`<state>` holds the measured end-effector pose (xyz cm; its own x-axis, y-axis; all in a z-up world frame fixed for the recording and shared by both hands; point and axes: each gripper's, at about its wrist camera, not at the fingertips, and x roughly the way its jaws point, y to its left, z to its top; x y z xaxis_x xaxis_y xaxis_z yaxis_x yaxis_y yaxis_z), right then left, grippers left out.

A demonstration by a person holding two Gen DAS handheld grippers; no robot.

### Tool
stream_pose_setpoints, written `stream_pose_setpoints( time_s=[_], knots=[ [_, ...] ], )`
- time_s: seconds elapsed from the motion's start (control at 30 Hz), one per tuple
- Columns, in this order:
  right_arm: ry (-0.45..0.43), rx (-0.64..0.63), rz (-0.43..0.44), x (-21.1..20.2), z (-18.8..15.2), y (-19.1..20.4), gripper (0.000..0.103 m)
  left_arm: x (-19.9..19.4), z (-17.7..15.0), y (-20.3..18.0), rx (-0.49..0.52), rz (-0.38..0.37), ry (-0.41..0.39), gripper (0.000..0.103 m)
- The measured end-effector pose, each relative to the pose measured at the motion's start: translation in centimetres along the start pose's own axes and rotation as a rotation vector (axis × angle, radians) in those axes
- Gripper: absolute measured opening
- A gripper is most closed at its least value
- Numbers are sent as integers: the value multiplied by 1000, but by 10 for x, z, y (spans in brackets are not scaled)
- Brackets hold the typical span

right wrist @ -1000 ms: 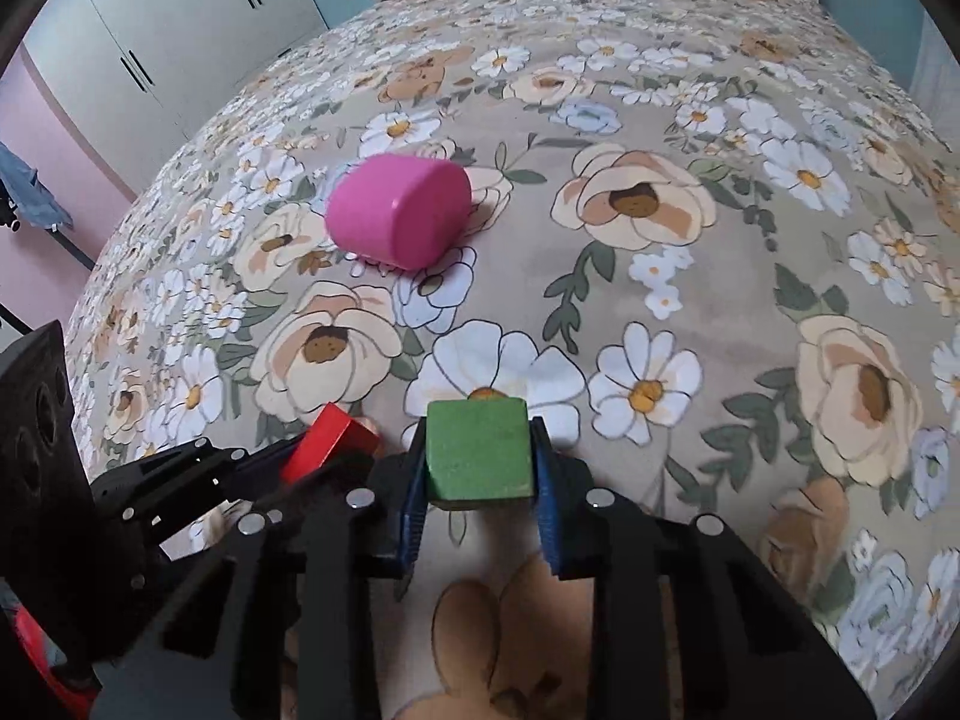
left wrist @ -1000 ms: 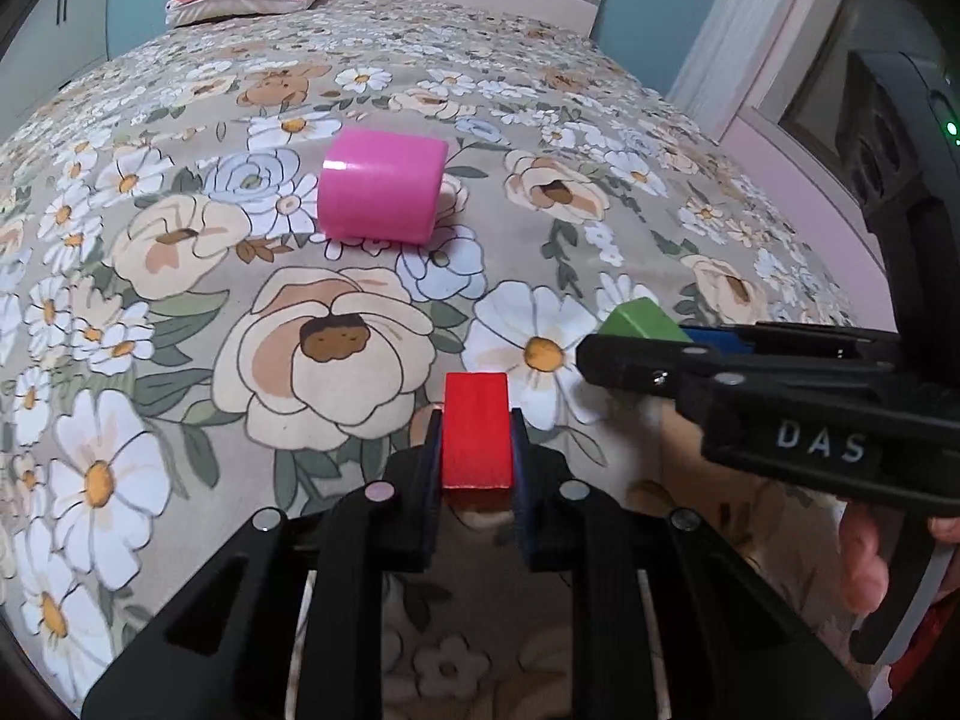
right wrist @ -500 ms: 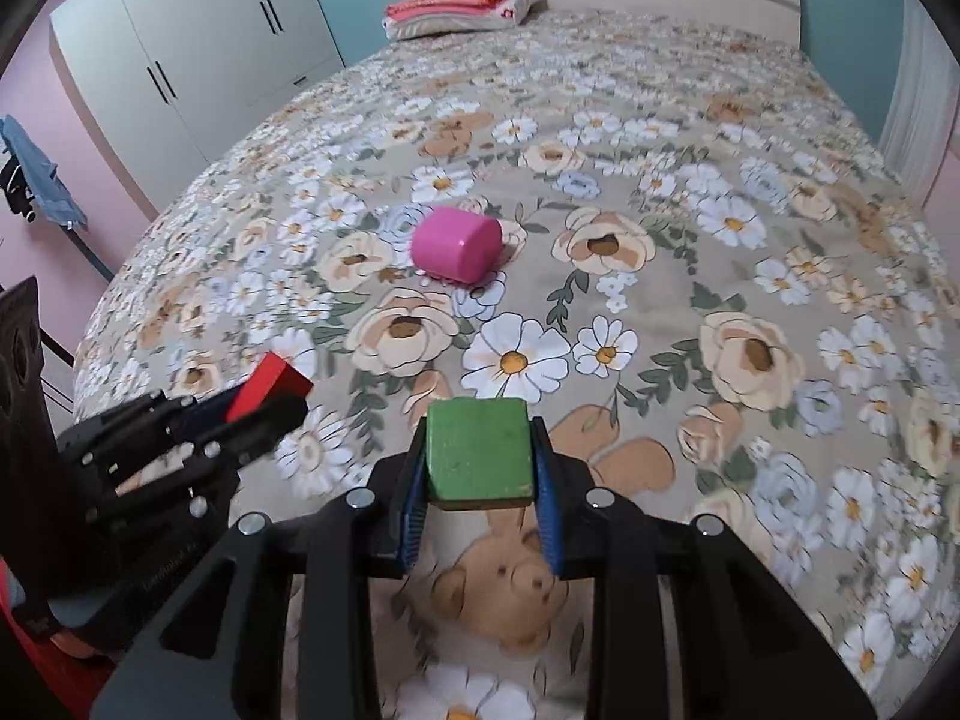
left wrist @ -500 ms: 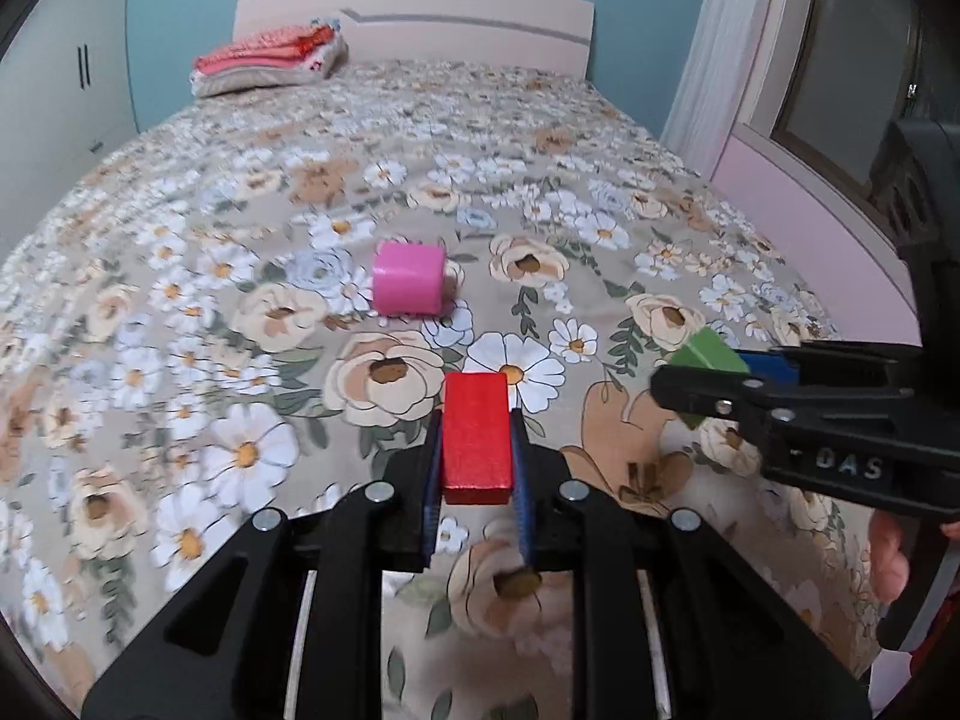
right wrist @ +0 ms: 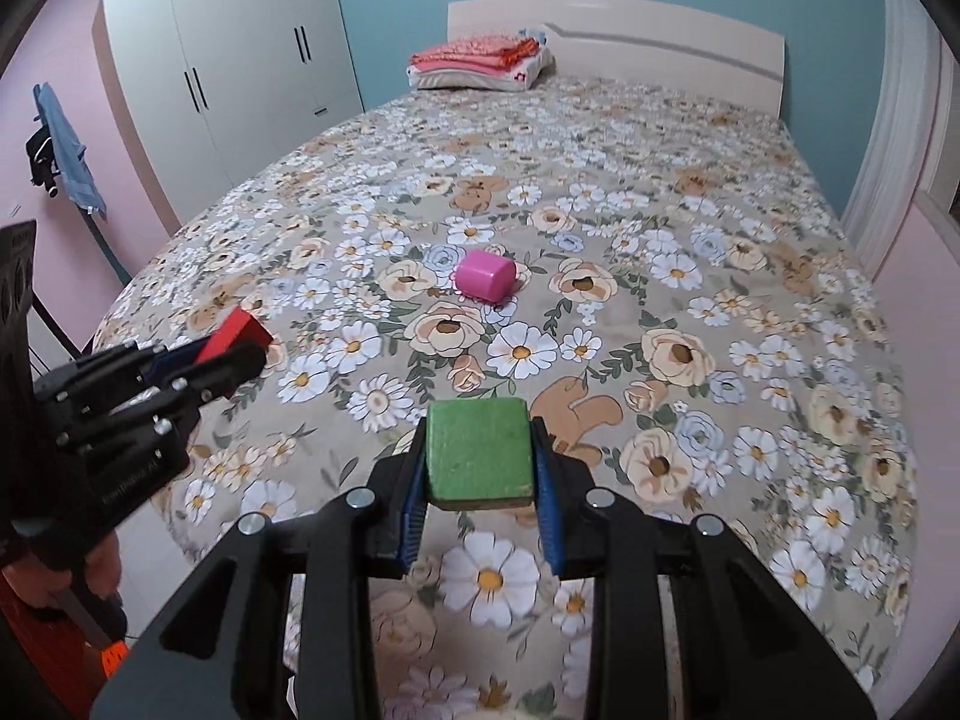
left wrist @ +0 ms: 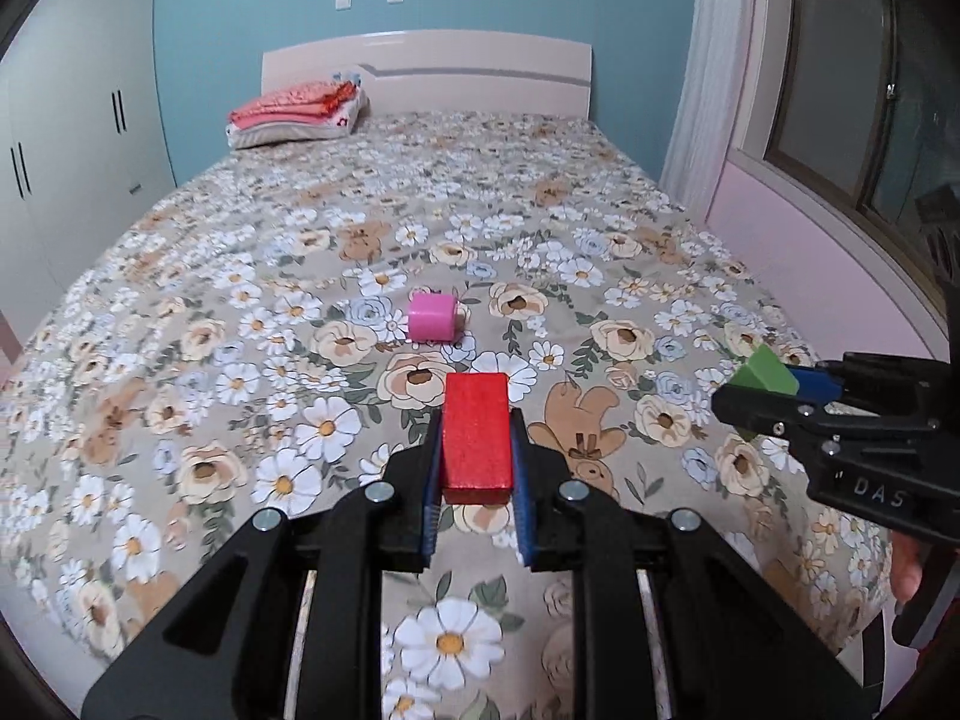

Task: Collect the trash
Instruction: 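Carry the green and red blocks with both tools over the white bin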

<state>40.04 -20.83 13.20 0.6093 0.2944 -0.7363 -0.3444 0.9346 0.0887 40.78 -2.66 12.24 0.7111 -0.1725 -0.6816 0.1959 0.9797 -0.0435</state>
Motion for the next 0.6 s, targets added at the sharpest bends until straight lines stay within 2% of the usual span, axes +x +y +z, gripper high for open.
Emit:
stream_pose_setpoints(
  time_s=[0.37, 0.6],
  knots=[
    [-73, -50, -13, -80, -40, 29, 33, -98, -32, -6, 30, 29, -57, 20],
    [-111, -91, 8, -116, -71, 50, 33, -140, -61, -3, 37, 39, -78, 20]
  ],
)
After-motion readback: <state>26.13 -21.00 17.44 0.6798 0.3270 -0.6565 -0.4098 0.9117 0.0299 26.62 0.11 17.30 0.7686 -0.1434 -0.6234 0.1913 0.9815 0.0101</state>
